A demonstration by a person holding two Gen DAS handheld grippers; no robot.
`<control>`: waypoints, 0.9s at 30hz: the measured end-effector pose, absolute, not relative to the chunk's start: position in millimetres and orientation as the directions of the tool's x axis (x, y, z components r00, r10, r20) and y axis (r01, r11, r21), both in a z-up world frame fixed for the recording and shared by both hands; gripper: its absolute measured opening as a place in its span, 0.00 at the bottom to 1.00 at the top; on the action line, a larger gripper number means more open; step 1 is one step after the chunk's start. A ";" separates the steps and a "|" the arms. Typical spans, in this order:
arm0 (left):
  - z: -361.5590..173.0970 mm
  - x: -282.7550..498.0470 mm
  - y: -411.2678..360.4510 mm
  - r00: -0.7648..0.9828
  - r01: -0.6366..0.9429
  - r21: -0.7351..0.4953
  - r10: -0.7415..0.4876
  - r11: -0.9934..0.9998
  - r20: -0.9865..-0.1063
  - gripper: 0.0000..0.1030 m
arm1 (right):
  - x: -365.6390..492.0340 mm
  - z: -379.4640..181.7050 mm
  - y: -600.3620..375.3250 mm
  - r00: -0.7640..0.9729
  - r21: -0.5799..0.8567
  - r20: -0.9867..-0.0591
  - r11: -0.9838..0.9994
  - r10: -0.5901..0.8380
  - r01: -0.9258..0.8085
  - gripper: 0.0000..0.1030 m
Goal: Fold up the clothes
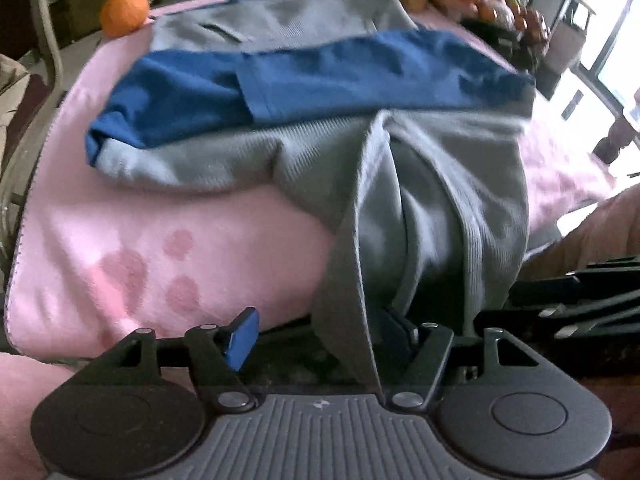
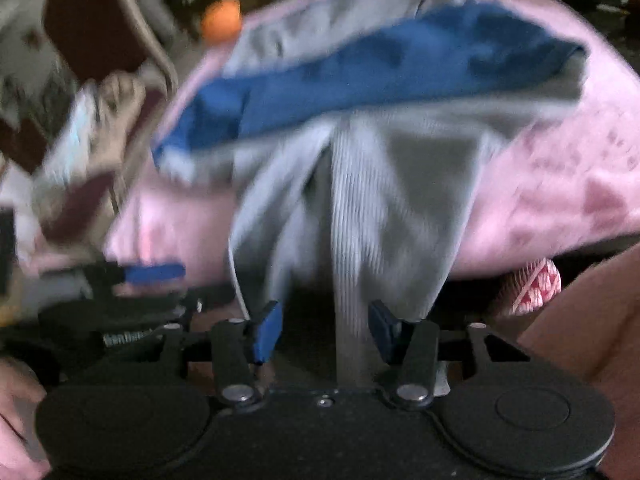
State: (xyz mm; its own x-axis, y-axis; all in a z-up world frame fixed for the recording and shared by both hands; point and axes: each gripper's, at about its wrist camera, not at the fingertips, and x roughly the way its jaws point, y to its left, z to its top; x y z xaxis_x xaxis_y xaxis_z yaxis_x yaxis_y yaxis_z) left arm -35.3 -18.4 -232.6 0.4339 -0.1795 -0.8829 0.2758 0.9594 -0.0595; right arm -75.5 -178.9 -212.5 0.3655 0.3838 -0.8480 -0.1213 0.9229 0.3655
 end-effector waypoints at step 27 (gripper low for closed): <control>-211.7 -42.4 25.4 0.375 0.307 -0.574 -0.651 0.759 -0.660 0.20 | -88.1 -175.4 -186.0 0.407 0.647 -0.621 0.731 0.670 -0.215 0.03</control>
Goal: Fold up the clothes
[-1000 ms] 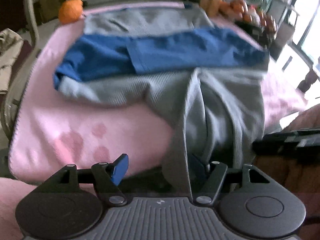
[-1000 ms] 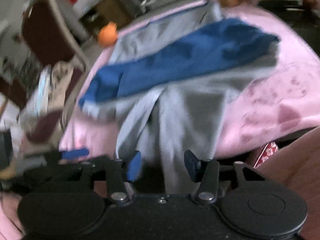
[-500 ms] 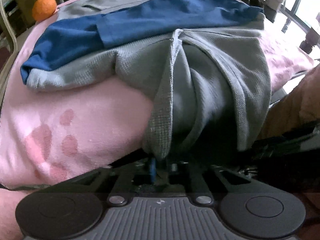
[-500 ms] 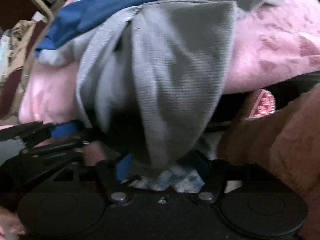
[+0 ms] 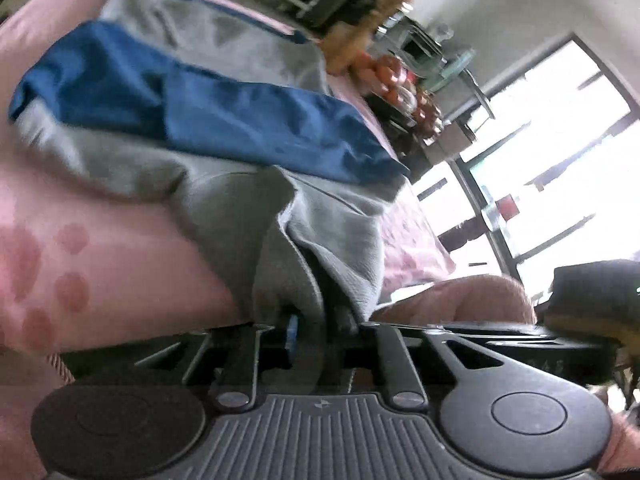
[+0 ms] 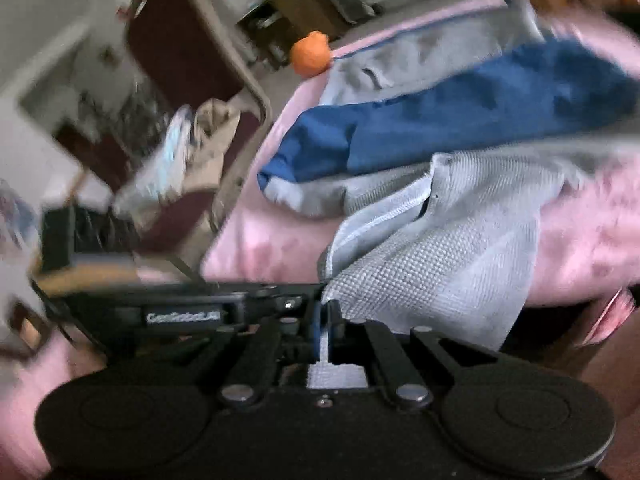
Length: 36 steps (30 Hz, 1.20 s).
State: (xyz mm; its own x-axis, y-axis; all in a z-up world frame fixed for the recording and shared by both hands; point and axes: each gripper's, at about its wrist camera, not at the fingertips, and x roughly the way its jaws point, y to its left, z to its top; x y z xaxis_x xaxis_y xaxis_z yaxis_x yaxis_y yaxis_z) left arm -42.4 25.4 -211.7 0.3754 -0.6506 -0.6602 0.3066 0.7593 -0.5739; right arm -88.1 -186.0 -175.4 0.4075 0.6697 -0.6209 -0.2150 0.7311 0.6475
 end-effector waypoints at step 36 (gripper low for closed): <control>-237.3 -31.2 54.1 0.361 0.157 -0.222 -0.265 0.962 -0.894 0.68 | 20.9 -247.1 -133.6 0.287 0.699 -0.694 0.714 0.660 0.047 0.02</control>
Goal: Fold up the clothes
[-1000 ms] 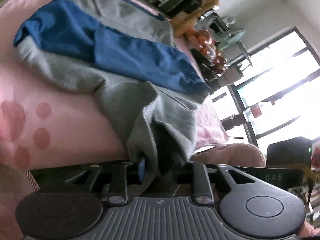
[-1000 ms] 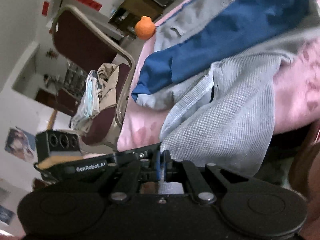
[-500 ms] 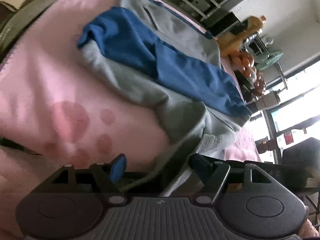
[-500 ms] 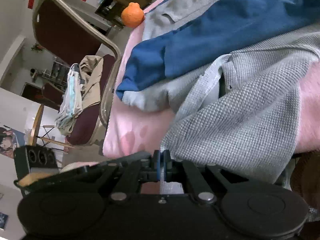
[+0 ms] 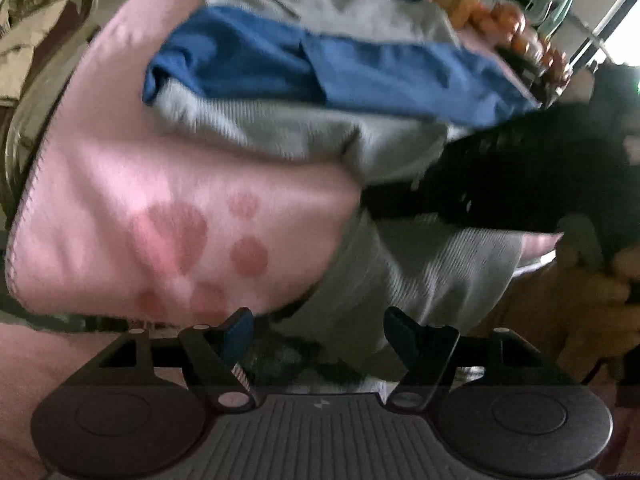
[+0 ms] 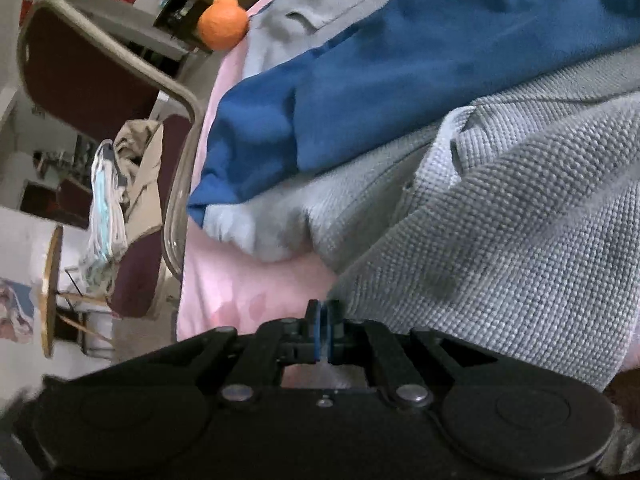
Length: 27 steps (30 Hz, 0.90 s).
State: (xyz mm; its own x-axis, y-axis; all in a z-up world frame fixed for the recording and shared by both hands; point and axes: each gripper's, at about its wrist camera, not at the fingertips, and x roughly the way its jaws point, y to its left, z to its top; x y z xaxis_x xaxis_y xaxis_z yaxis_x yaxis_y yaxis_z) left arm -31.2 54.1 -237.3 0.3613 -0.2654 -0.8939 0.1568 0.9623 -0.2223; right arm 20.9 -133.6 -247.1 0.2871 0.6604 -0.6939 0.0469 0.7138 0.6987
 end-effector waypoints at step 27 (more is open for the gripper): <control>-228.6 -15.7 40.2 0.502 0.335 -0.099 -0.267 0.937 -0.823 0.49 | 17.2 -222.5 -161.5 0.290 0.713 -0.664 0.701 0.689 -0.033 0.03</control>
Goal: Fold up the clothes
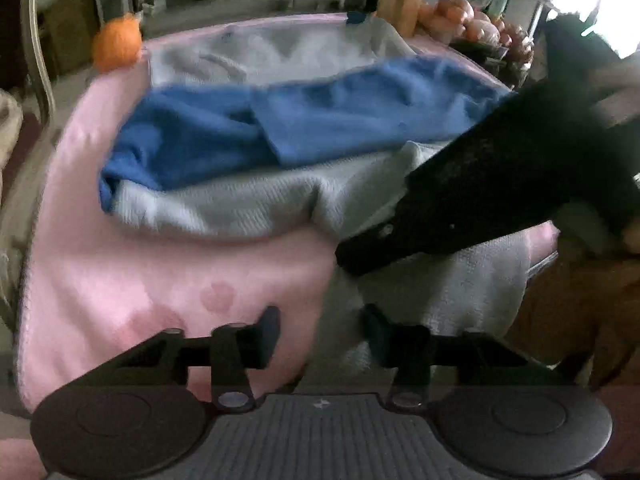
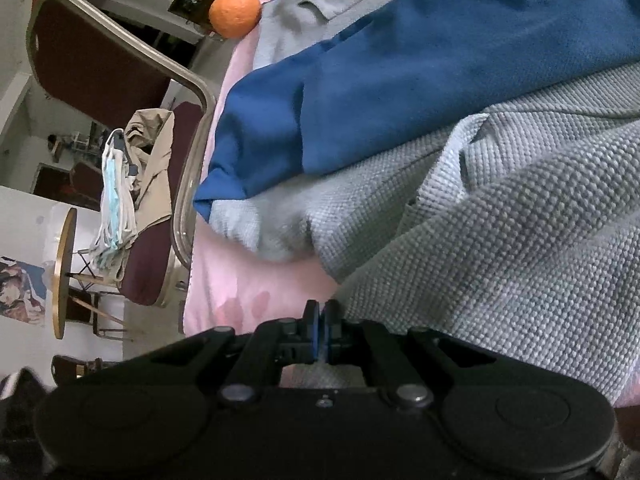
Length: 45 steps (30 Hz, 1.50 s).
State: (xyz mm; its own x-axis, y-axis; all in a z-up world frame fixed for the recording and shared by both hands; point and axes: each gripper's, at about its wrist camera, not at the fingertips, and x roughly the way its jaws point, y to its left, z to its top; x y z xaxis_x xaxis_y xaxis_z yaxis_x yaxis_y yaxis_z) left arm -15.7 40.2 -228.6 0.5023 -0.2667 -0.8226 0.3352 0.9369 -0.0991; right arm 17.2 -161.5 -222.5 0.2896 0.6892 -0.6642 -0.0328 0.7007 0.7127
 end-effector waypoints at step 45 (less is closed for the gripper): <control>-212.5 -48.9 90.2 0.523 0.120 -0.308 -0.324 0.944 -0.788 0.60 | 19.7 -212.2 -49.4 0.156 0.140 -0.978 0.990 0.141 -0.017 0.14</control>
